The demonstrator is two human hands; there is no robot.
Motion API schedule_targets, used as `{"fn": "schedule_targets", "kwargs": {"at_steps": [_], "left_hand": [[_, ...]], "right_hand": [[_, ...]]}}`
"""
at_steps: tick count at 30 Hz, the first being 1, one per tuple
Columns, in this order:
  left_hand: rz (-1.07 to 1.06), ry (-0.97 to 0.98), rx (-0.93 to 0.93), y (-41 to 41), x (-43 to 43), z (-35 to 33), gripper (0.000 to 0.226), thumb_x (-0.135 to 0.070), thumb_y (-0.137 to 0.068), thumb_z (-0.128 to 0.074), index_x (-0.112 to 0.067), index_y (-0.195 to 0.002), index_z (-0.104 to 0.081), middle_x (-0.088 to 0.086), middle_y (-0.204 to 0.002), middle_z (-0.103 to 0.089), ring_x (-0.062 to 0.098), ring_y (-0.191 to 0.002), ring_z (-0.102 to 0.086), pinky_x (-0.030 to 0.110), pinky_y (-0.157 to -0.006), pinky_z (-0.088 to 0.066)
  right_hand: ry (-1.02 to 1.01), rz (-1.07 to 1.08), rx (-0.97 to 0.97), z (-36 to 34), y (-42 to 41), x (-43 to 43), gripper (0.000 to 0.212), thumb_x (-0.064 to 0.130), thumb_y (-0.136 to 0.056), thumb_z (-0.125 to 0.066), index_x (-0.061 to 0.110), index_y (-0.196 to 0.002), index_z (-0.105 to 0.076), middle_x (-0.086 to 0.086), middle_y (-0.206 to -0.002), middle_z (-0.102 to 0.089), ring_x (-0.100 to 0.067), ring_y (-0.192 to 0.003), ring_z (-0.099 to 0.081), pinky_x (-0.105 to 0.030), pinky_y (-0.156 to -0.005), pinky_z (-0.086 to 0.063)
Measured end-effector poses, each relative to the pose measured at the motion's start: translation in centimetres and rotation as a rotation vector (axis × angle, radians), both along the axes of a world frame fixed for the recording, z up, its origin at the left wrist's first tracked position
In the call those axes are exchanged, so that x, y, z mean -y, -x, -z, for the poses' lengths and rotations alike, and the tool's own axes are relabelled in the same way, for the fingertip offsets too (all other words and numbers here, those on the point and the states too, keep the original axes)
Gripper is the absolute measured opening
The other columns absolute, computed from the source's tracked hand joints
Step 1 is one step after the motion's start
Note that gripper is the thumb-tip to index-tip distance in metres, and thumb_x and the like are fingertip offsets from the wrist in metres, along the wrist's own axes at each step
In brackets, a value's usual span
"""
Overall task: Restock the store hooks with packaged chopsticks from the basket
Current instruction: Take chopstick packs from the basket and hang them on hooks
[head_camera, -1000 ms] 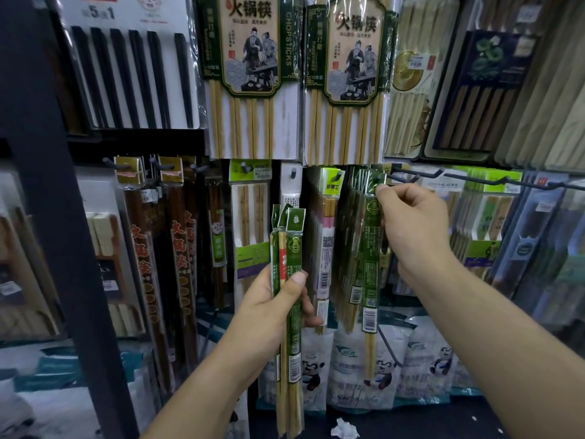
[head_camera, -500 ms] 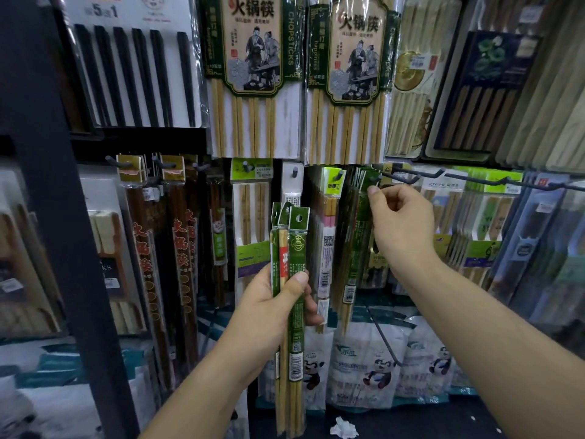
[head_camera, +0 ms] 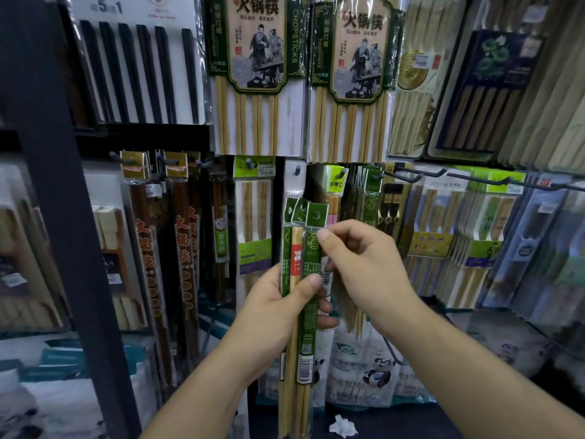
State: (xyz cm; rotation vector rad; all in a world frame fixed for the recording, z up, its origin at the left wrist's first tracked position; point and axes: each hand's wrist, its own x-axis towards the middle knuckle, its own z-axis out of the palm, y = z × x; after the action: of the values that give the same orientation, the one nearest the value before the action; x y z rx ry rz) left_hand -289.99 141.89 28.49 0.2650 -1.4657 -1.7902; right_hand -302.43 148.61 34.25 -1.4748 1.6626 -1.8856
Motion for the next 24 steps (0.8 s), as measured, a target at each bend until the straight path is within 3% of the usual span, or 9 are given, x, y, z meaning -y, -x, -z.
{"fn": "schedule_targets", "kwargs": {"at_steps": [5, 10, 13, 18, 24], "left_hand": [[0.008, -0.008, 0.022, 0.1, -0.2, 0.1, 0.04, -0.03, -0.086, -0.07, -0.006, -0.118, -0.064, 0.008, -0.085, -0.07, 0.025, -0.076, -0.072, 0.042, -0.068, -0.063], [-0.028, -0.012, 0.024, 0.3, 0.0, 0.1, 0.035, -0.033, -0.086, -0.069, -0.008, -0.111, -0.064, 0.007, -0.084, -0.074, 0.025, -0.078, -0.074, 0.038, -0.065, -0.063], [-0.11, 0.032, 0.064, 0.1, 0.3, 0.2, 0.031, -0.038, -0.087, -0.067, -0.012, -0.104, -0.069, 0.002, -0.089, -0.078, 0.017, -0.087, -0.076, 0.028, -0.07, -0.061], [-0.12, -0.057, 0.029, 0.1, 0.7, 0.4, 0.019, -0.022, -0.099, -0.061, -0.004, -0.101, -0.069, 0.002, -0.077, -0.069, 0.021, -0.076, -0.07, 0.04, -0.069, -0.063], [-0.116, 0.044, 0.064, -0.2, 0.5, 0.0, 0.021, -0.023, -0.104, -0.055, -0.01, -0.114, -0.069, 0.005, -0.078, -0.071, 0.02, -0.068, -0.067, 0.037, -0.067, -0.063]], "right_hand": [[0.023, -0.004, 0.116, 0.2, 0.2, 0.1, 0.02, 0.021, -0.098, -0.065, 0.026, -0.079, -0.068, 0.007, -0.062, -0.059, -0.005, -0.058, -0.055, -0.014, -0.051, -0.044], [0.038, 0.044, 0.146, 0.2, 0.4, 0.3, 0.025, 0.022, -0.099, -0.064, 0.032, -0.077, -0.069, 0.007, -0.062, -0.056, -0.005, -0.059, -0.054, -0.015, -0.052, -0.043], [0.067, 0.098, 0.171, -1.1, 1.2, 0.1, 0.031, 0.026, -0.101, -0.059, 0.035, -0.074, -0.072, 0.009, -0.063, -0.059, -0.004, -0.058, -0.053, -0.015, -0.05, -0.042], [0.15, 0.241, 0.224, -3.5, 3.7, 0.2, 0.027, 0.027, -0.102, -0.059, 0.025, -0.077, -0.069, 0.003, -0.062, -0.05, -0.009, -0.057, -0.044, -0.022, -0.049, -0.038], [0.143, 0.32, 0.169, -4.4, 5.2, 1.0, 0.03, 0.028, -0.102, -0.058, 0.016, -0.075, -0.061, -0.002, -0.063, -0.039, -0.011, -0.054, -0.035, -0.021, -0.051, -0.035]]}}
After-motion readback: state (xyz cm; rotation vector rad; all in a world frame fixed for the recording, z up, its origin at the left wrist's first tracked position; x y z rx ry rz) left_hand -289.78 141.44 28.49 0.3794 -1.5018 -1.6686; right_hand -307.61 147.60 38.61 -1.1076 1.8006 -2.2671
